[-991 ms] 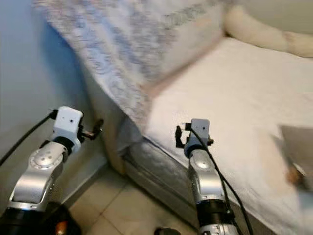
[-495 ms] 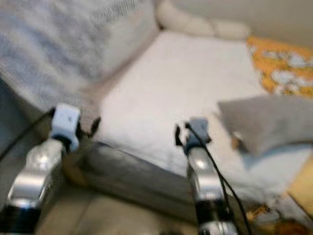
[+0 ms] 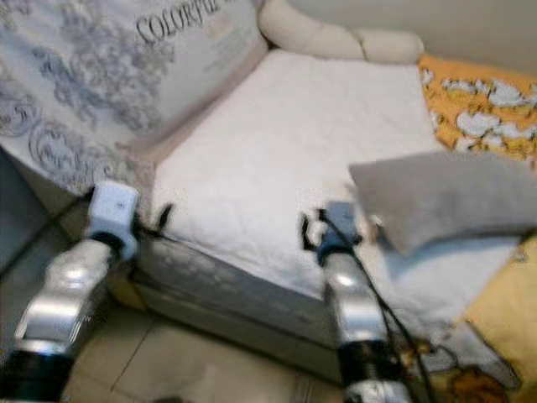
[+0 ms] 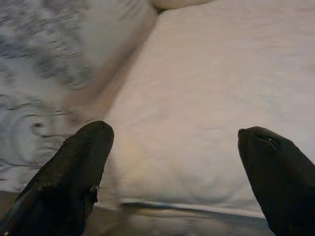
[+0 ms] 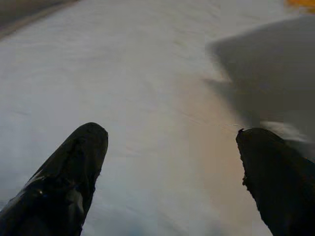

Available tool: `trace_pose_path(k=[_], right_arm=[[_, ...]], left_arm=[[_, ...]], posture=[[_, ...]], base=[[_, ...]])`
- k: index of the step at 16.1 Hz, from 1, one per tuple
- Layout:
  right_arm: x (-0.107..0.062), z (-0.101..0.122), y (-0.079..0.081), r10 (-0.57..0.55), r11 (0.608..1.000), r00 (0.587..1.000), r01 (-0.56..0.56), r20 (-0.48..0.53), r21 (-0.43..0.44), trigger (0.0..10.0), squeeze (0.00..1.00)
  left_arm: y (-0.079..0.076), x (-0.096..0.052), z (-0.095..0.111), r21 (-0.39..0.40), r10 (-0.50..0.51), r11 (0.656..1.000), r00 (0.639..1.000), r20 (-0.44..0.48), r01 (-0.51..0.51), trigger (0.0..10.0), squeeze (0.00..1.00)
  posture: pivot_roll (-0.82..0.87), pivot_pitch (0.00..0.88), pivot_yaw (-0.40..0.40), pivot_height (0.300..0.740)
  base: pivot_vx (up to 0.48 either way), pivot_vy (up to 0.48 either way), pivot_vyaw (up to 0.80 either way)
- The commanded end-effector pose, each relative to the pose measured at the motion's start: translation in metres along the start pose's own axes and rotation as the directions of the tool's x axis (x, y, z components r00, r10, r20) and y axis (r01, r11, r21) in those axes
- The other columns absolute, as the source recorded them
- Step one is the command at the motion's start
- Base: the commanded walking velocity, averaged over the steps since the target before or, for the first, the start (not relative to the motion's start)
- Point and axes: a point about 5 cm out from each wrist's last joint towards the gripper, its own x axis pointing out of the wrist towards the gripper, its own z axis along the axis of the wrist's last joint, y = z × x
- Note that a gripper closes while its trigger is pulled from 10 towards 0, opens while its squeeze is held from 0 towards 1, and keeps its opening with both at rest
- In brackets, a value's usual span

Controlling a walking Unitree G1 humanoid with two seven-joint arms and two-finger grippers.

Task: Clean up the room

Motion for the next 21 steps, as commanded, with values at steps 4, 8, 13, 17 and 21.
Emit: trace_pose_path(k=[4,8,13,17,21], right_arm=[[0.003,0.007,0.004,0.005,1.000,1.000,-0.005,0.016,0.002,10.0,1.00],[0.003,0.007,0.005,0.005,1.000,1.000,-0.005,0.016,0.006,10.0,1.00],[0.005,0.009,0.004,0.004,1.000,1.000,-0.004,0.024,0.000,10.0,1.00],[0.007,0.010,-0.001,0.007,1.000,1.000,-0.006,0.025,-0.020,10.0,1.00],[0.007,0.011,0.001,0.012,1.000,1.000,-0.011,0.028,-0.025,10.0,1.00]], left_arm=[[0.008,0.002,0.003,-0.039,0.038,0.999,0.999,0.005,-0.038,10.0,0.00],[0.011,0.002,0.010,-0.068,0.046,0.997,0.997,0.059,-0.042,10.0,0.00],[0.014,0.002,0.008,-0.081,0.058,0.995,0.997,0.045,-0.054,10.0,0.00],[0.017,0.002,0.008,-0.088,0.069,0.994,0.997,0.042,-0.066,10.0,0.00],[0.017,0.002,0.006,-0.092,0.071,0.993,0.997,0.034,-0.068,10.0,0.00]], posture=[[-0.01,0.000,-0.004,0.740],[-0.01,0.000,-0.004,0.740],[-0.01,0.000,-0.003,0.740],[-0.01,0.000,-0.001,0.740],[-0.01,0.000,-0.004,0.740]], base=[[0.000,-0.148,0.00],[0.000,0.000,-0.80],[0.176,0.000,-0.44],[0.342,0.000,0.00],[0.344,0.000,0.00]])
